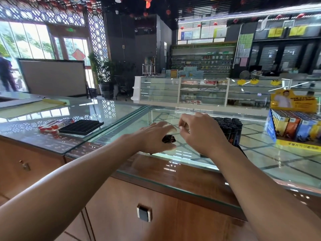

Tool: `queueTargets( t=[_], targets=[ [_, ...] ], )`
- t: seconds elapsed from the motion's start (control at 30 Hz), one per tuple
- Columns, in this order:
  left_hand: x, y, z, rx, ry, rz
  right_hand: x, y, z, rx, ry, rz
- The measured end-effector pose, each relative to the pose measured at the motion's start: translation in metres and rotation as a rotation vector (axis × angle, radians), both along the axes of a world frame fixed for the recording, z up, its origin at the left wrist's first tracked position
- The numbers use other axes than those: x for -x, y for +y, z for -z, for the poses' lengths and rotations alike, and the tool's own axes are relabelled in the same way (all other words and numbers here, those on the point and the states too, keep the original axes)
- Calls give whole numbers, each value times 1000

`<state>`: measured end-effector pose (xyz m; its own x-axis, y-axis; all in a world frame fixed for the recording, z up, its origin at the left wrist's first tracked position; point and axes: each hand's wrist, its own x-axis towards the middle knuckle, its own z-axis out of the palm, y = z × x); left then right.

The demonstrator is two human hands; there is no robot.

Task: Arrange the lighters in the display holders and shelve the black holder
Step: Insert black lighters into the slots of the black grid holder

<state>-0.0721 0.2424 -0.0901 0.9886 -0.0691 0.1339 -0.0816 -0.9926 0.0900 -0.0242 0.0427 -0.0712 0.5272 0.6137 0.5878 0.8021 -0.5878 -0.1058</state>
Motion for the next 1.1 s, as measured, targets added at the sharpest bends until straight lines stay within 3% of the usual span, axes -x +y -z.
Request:
queueTargets(
  t=[0.2, 0.37, 0.47, 0.6, 0.8, 0.97, 1.1],
  targets=[
    [-5, 7, -38, -68, 401, -307, -2, -2, -3, -19, -93, 30],
    [-13, -19, -50, -173, 498, -354, -4, -2, -2, -15, -77, 50],
    [-22, -26, -47, -123, 550, -397, -7, -2, 0, -6, -105, 49],
    [-27, -31, -44, -177, 458, -392, -11, -2, 1, -19, -110, 53],
    [-35, -25, -37, -82, 431, -356, -17, 1, 3, 0, -80, 77],
    [-35, -18, -33, -162, 209, -275, -16, -2, -3, -4, -74, 100],
    [-51, -13, -37, 181, 17, -184, -24, -23, -16, -27, -74, 139]
  ],
)
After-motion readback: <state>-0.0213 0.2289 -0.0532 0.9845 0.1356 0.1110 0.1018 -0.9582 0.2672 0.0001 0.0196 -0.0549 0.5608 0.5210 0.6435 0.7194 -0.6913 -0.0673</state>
